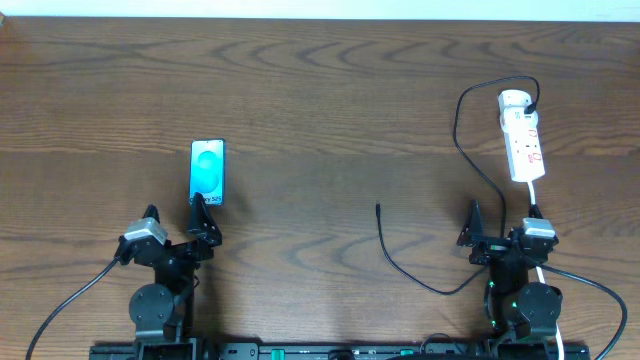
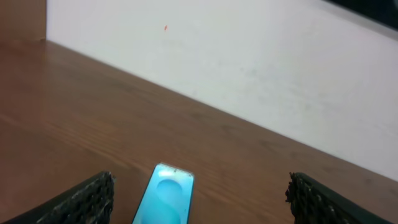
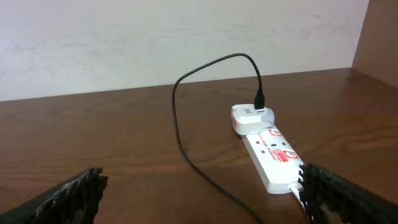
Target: Plug charger to phone and switch on socket
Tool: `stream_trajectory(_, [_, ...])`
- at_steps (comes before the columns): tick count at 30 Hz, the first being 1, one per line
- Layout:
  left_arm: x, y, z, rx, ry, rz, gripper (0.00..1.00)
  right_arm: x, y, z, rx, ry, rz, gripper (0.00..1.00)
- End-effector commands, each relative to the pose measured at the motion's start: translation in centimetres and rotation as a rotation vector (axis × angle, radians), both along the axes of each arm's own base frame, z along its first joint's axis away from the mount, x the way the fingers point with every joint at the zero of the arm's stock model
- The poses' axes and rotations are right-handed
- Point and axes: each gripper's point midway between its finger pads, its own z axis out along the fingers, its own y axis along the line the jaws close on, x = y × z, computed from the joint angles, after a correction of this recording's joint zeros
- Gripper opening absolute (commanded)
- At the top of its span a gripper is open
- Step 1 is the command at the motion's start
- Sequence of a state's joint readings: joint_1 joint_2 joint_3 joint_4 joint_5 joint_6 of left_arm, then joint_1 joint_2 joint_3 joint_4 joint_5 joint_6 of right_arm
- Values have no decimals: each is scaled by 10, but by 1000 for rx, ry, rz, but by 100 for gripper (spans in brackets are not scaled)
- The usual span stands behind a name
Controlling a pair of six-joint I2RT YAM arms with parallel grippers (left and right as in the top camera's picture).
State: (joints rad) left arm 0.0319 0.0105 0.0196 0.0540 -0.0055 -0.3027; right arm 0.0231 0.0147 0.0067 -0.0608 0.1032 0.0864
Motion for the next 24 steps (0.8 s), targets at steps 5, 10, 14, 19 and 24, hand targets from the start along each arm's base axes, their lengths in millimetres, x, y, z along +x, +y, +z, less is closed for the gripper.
stream_trajectory(5, [-3, -4, 71, 103, -64, -20, 89, 0, 3, 0, -12, -2, 13, 99])
stream_trajectory(10, [22, -16, 132, 139, -27, -99, 89, 0, 3, 0, -12, -2, 13, 99])
stream_trajectory(14, [62, -23, 163, 122, 122, -159, 89, 0, 3, 0, -13, -2, 13, 99])
stream_trajectory(19, [108, -22, 158, 89, 459, -182, 89, 0, 3, 0, -12, -2, 13, 99])
stream_trajectory(24, [122, -21, 118, 72, 788, -210, 89, 0, 3, 0, -12, -2, 13, 99])
